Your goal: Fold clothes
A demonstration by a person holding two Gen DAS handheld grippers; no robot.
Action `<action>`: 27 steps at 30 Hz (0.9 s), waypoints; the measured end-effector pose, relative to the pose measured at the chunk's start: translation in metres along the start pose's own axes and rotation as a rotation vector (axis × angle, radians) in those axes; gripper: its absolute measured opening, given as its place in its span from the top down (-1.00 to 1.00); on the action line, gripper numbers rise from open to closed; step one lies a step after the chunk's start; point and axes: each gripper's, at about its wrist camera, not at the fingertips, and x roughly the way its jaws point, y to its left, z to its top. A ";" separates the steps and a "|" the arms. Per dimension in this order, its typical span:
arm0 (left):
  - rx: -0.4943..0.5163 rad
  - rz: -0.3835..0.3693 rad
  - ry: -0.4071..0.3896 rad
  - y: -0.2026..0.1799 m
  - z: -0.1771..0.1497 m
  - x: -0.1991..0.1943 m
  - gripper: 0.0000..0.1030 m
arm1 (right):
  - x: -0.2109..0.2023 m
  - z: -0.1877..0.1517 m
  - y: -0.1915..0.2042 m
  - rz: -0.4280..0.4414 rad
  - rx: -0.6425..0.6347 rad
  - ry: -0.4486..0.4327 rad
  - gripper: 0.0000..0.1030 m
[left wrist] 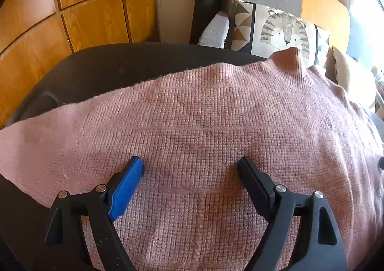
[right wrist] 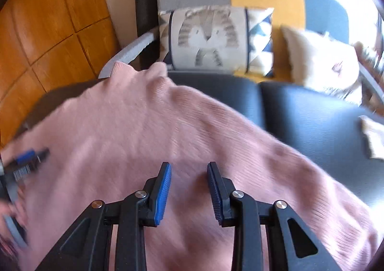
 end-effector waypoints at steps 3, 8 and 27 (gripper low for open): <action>0.038 0.008 0.000 -0.001 0.000 0.002 -0.68 | -0.001 -0.005 -0.014 -0.067 -0.031 0.012 0.34; 0.094 -0.003 0.001 0.001 0.003 0.007 -0.83 | 0.008 0.002 -0.052 -0.009 0.079 0.028 0.19; 0.081 -0.006 -0.012 0.008 -0.005 0.013 -0.91 | -0.009 -0.007 -0.029 -0.163 -0.106 0.063 0.17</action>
